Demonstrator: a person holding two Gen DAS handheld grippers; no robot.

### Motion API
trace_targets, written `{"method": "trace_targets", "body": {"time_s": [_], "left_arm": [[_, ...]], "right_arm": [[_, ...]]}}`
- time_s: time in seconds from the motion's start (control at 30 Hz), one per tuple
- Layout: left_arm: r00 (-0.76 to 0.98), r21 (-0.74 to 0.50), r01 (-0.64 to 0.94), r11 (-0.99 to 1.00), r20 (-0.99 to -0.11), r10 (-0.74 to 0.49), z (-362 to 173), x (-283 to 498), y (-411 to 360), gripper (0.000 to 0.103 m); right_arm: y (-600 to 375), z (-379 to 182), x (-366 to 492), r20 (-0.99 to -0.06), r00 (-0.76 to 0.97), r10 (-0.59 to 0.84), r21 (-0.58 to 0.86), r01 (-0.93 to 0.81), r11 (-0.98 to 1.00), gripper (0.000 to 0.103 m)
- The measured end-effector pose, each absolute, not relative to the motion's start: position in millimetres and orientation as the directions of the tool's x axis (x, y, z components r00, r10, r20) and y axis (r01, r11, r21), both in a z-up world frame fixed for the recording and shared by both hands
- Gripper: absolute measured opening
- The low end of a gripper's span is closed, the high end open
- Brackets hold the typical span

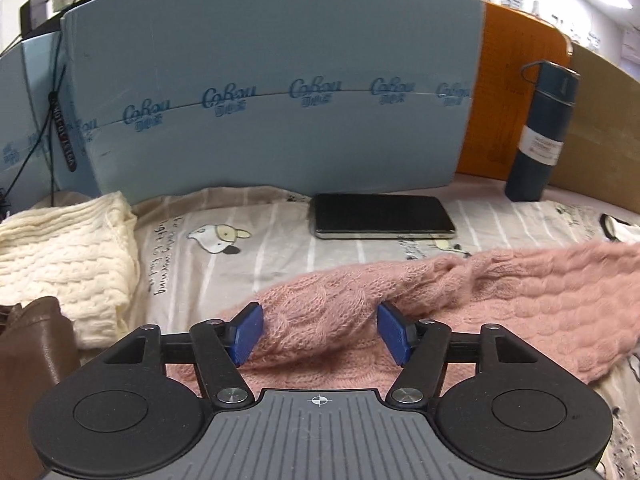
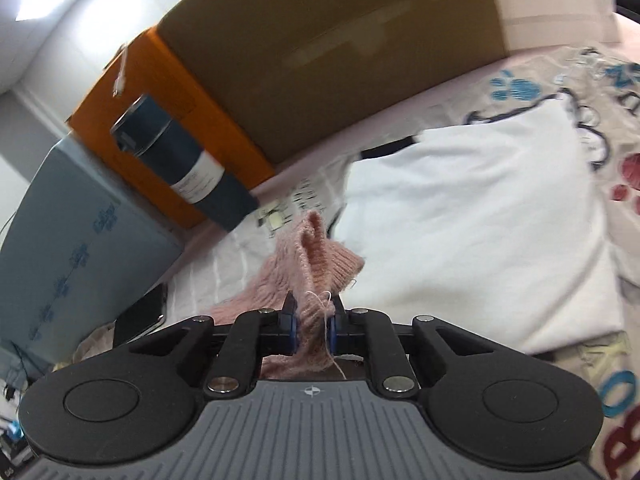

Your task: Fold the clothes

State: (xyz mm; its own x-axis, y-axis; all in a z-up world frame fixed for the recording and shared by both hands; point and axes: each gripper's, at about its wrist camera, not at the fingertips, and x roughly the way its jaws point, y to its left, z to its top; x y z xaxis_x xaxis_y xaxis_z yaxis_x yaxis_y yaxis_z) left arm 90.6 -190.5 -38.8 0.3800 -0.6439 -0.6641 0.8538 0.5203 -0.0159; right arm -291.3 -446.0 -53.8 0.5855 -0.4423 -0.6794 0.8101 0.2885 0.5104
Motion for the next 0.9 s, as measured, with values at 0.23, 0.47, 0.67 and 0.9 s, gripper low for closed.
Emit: {"method": "trace_targets", "body": {"time_s": [0.23, 0.47, 0.67, 0.9], "left_arm": [[0.341, -0.011, 0.887, 0.461, -0.657, -0.672, -53, 95, -212, 0.070], [0.349, 0.022, 0.888, 0.459, -0.684, -0.641, -66, 96, -222, 0.070], [0.354, -0.071, 0.858, 0.508, -0.635, -0.686, -45, 87, -189, 0.074], [0.357, -0.098, 0.841, 0.532, -0.639, -0.681, -39, 81, -165, 0.074]], "right_arm": [[-438, -54, -266, -0.719, 0.543, -0.433, 0.435, 0.838, 0.329, 0.012], [-403, -43, -211, -0.673, 0.663, -0.327, 0.501, 0.735, 0.457, 0.012], [-379, -51, -157, -0.692, 0.684, -0.229, 0.476, 0.672, 0.567, 0.013], [-357, -71, -114, -0.749, 0.624, -0.223, 0.373, 0.675, 0.636, 0.034]]}}
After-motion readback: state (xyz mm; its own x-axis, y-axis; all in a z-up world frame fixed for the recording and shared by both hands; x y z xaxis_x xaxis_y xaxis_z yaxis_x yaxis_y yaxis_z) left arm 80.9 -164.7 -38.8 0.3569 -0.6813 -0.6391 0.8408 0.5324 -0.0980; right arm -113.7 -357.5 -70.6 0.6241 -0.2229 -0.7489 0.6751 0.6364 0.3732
